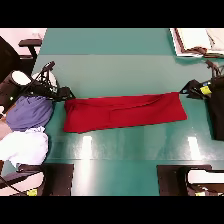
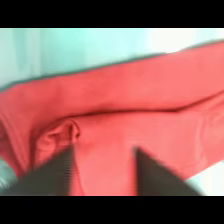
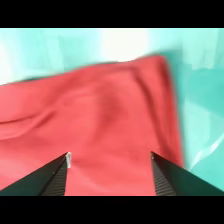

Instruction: Fold the shirts.

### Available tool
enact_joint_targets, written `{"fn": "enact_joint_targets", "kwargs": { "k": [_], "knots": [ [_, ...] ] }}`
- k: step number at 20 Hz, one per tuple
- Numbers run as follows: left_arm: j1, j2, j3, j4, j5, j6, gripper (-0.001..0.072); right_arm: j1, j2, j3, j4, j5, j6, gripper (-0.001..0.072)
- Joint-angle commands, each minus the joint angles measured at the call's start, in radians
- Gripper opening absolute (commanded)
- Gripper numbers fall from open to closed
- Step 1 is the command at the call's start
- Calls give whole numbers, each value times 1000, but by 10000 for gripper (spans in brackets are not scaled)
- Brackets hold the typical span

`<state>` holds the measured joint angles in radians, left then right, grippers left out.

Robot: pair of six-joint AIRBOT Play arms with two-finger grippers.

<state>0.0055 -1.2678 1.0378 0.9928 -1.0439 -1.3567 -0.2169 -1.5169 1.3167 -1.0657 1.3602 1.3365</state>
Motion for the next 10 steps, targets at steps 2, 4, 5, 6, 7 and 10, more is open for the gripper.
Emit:
{"fn": "enact_joint_targets", "kwargs": {
  "k": [2,4,5,6,7,10],
  "knots": [
    [0,-8,16,-42,-13,3,38,-142,-21,-105,27,46,-114,599],
    [-22,-8,16,-80,-3,3,28,-175,-59,-129,27,47,-134,596],
    [-46,-8,16,-80,5,-4,28,-179,-80,-134,28,40,-146,594],
    [-78,-8,15,-80,19,-21,28,-176,-107,-134,29,35,-154,594],
    [-111,-8,14,-80,41,-45,28,-170,-129,-134,44,31,-164,594],
    [-209,-8,14,-81,123,-98,28,-129,-183,-132,169,19,-223,543]
  ]
}}
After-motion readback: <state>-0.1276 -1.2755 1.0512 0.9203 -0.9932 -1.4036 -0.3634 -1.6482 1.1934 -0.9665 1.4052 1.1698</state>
